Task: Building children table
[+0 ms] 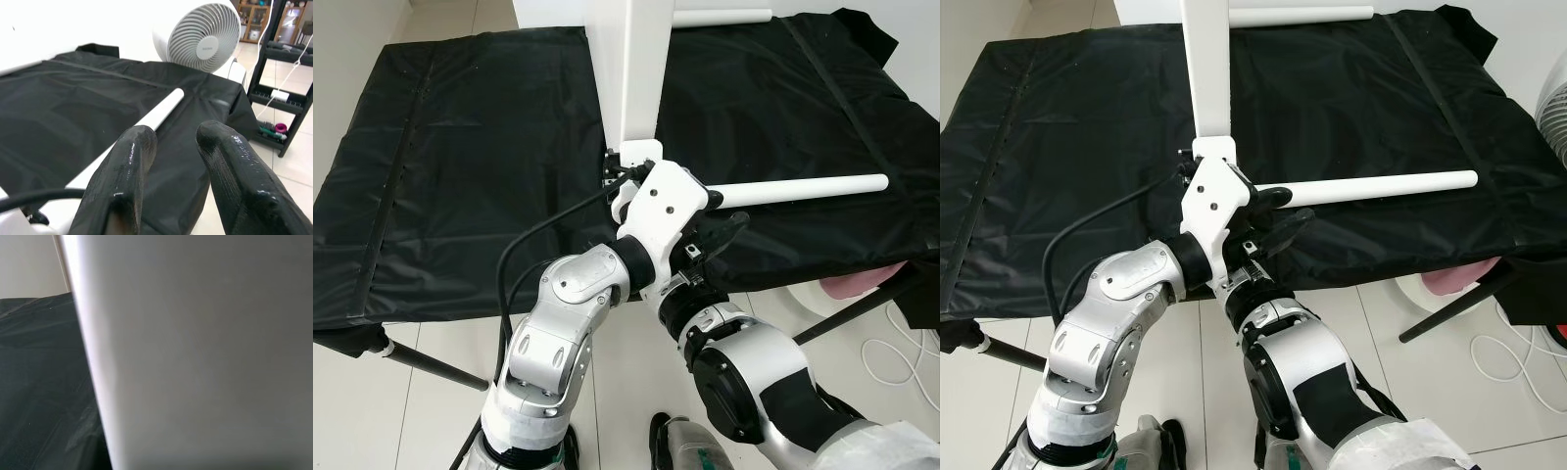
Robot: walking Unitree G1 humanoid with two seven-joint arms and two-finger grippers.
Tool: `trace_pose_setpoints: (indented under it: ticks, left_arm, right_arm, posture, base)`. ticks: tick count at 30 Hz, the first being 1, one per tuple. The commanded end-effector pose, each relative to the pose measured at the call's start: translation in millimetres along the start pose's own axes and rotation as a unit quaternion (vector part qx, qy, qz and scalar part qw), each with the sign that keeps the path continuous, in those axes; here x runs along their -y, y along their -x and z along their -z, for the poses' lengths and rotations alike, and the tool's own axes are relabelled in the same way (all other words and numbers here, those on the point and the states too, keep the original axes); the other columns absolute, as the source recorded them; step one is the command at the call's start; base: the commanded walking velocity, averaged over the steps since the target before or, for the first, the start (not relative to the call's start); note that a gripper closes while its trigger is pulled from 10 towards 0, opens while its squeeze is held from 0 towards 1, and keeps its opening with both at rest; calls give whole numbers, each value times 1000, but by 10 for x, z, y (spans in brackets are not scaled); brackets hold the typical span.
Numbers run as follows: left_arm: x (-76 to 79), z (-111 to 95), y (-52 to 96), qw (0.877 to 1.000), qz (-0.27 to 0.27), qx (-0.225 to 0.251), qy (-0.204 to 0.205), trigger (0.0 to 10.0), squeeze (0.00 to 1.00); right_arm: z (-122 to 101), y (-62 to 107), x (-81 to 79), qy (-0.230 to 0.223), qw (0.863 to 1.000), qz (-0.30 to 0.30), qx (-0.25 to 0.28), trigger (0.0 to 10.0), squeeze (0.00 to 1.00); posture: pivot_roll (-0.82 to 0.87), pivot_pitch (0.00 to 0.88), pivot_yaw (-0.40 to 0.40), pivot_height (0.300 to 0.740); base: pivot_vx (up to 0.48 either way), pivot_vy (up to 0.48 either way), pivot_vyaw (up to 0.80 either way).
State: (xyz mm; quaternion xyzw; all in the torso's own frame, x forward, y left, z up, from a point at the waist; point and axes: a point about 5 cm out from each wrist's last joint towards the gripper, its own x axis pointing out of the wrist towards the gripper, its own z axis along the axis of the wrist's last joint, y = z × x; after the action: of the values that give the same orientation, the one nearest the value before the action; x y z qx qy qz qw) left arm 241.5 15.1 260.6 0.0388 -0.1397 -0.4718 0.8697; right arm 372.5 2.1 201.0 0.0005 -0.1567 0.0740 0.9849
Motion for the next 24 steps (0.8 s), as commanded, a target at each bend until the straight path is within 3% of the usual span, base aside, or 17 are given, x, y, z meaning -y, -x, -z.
trace_pose_setpoints:
  ticks: [1, 2, 16, 17, 18, 19, 20, 24]
  left_arm:
    - [-36, -49, 8, 999, -53, 8, 0, 10000, 0]
    - [-34, -55, 8, 998, -54, 9, -1, 10000, 0]
    - [-6, -68, 32, 999, -35, 12, 4, 10000, 0]
    - [-5, -68, 36, 999, -35, 12, 4, 10000, 0]
    - [-5, -68, 36, 999, -35, 12, 4, 10000, 0]
    - [-5, -66, 42, 999, -35, 11, 4, 10000, 0]
    - [-6, -62, 45, 999, -35, 11, 4, 10000, 0]
    - [-6, -51, 58, 999, -36, 8, 4, 10000, 0]
  right_arm:
    - [-241, 171, -715, -69, 994, -73, 32, 10000, 863]
    - [-242, 171, -697, -75, 994, -72, 37, 10000, 1000]
    - [-188, 181, -490, -75, 994, -44, 65, 10000, 1000]
    - [-170, 192, -472, -75, 994, -40, 66, 10000, 894]
    - [-170, 192, -472, -75, 994, -40, 66, 10000, 894]
    - [-158, 204, -460, -73, 994, -37, 68, 10000, 133]
    - [-150, 214, -451, -72, 994, -34, 70, 10000, 0]
    - [-107, 274, -429, -75, 994, -38, 76, 10000, 0]
  posture:
    - [35, 181, 33, 740]
    - [35, 181, 33, 740]
    - [20, 185, 41, 740]
    - [20, 185, 41, 740]
    - [20, 185, 41, 740]
    - [20, 186, 41, 740]
    - [20, 186, 41, 740]
    - [22, 190, 40, 740]
  base:
    - [0, 0, 0]
    - [0, 0, 0]
    - [0, 0, 0]
    - [0, 0, 0]
    - [0, 0, 0]
    - [0, 0, 0]
    - [0, 0, 0]
    - [0, 0, 0]
